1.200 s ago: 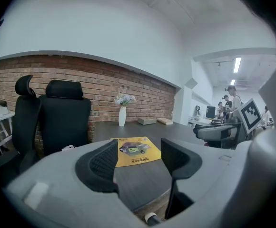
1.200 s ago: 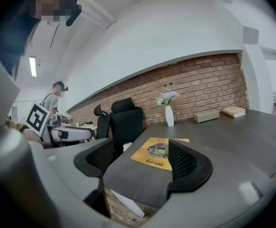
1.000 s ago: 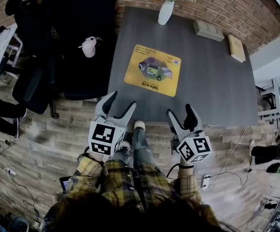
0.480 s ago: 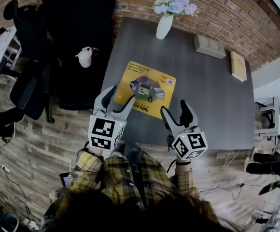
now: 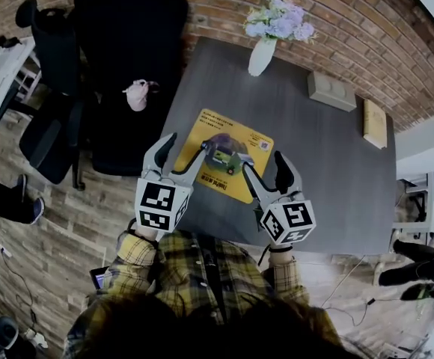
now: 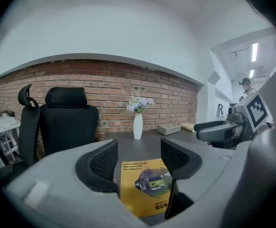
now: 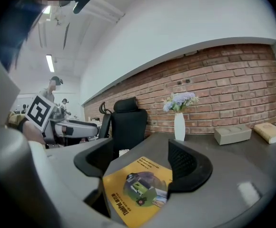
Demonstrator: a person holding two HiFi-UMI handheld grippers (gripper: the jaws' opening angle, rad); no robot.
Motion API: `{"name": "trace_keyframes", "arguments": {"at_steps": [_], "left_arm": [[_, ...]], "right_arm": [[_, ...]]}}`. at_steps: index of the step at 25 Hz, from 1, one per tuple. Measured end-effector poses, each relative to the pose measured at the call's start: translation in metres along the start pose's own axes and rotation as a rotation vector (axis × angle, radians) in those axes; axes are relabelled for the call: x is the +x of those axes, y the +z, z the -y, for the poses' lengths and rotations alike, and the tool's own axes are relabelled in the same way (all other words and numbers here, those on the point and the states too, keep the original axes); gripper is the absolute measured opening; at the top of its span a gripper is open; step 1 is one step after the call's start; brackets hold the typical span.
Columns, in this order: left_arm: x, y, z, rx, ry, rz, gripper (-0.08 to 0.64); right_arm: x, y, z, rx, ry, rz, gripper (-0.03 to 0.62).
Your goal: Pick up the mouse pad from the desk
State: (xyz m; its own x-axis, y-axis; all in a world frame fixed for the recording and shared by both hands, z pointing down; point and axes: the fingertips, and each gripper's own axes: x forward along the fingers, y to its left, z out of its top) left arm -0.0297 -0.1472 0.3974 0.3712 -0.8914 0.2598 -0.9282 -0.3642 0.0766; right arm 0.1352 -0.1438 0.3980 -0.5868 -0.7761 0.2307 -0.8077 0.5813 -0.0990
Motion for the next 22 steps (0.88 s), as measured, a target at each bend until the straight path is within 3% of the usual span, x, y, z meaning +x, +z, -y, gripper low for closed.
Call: {"name": "trace_keyframes", "arguments": {"at_steps": [11, 22], "left_arm": [[0.027, 0.003, -0.014, -0.007, -0.031, -0.013, 0.276], [0.054, -0.009, -0.017, -0.002, -0.075, -0.052, 0.276]], "right_arm": [[0.022, 0.001, 0.012, -0.003, -0.025, -0.033, 0.337], [0.032, -0.018, 0.028, 0.057, -0.069, -0.08, 0.337]]}}
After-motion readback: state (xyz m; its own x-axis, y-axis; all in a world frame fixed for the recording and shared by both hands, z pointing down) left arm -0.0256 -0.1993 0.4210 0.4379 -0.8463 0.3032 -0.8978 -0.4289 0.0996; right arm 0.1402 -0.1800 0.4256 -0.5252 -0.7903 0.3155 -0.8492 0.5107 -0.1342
